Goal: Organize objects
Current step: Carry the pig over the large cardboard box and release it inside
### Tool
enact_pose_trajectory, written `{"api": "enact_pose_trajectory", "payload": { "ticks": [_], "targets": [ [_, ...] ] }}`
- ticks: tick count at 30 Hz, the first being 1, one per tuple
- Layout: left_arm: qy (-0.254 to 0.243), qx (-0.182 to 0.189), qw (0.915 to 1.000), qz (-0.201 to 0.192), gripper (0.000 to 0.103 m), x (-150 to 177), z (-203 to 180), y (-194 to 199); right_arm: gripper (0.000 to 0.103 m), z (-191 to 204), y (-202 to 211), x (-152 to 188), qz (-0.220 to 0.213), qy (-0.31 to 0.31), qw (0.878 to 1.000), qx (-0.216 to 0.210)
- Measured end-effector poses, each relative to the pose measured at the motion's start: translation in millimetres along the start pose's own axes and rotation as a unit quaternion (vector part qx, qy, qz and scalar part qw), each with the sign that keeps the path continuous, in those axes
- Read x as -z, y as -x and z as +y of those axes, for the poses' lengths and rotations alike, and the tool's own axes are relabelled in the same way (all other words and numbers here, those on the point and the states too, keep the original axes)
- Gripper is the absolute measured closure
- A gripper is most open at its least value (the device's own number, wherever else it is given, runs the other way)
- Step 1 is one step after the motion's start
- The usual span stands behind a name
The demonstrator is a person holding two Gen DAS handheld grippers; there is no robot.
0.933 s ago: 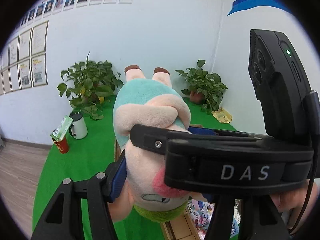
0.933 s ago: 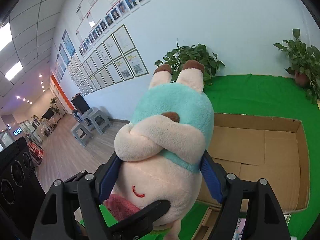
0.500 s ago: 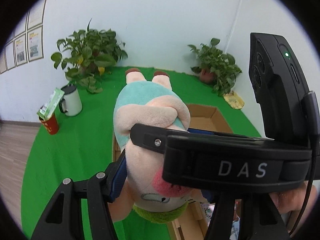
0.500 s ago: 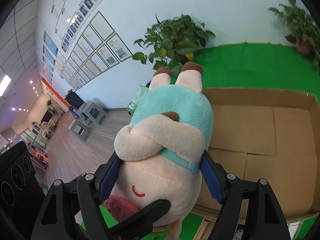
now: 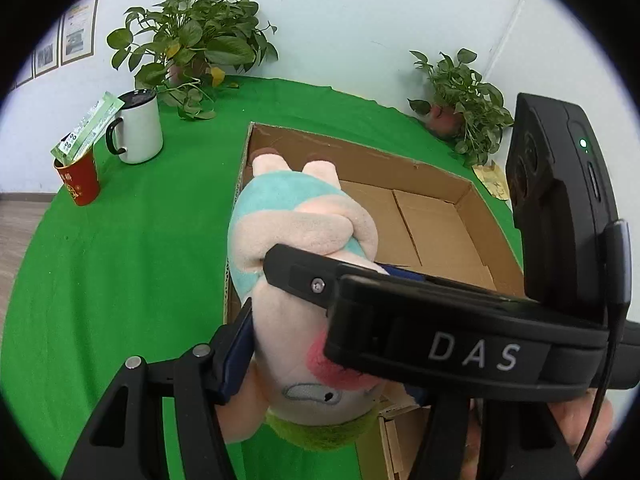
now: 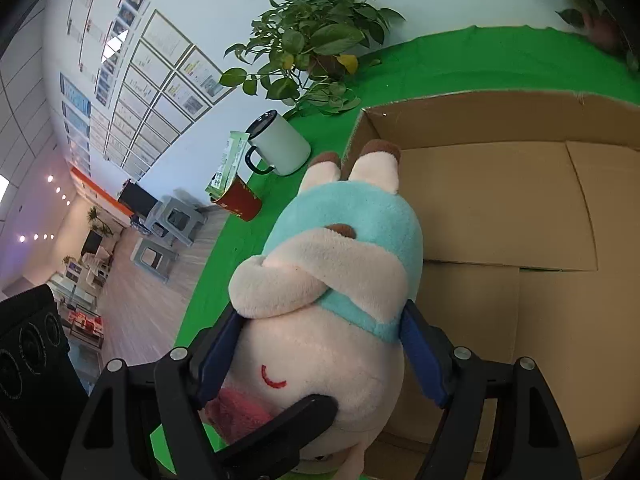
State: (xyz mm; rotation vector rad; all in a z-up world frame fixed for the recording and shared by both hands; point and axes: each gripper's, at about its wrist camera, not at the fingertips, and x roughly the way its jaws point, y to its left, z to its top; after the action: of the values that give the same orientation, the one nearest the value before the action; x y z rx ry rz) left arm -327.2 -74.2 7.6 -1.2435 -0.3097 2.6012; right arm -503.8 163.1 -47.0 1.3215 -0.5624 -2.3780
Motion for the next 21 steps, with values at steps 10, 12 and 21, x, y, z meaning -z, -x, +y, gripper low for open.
{"api": "enact_pose_trajectory", "payload": {
  "ticks": [10, 12, 21],
  "targets": [
    [0.002, -0.009, 0.9999, -0.015, 0.042, -6.0, 1.1, -5.3, 0.028, 8.3, -1.9, -14.5, -0.006, -0.009, 1.000, 0.001],
    [0.004, -0.013, 0.9998, -0.010, 0.043, -4.9, 3.7, -10.7, 0.028, 8.4, -4.5, -15.4, -0.005, -0.011, 1.000, -0.001],
    [0.004, -0.029, 0.9995, 0.008, 0.042, 18.1, 9.4, -31.2, 0.013, -10.3, -36.1, 8.2, 0.035, -0.048, 0.998, 0.000]
  ]
}}
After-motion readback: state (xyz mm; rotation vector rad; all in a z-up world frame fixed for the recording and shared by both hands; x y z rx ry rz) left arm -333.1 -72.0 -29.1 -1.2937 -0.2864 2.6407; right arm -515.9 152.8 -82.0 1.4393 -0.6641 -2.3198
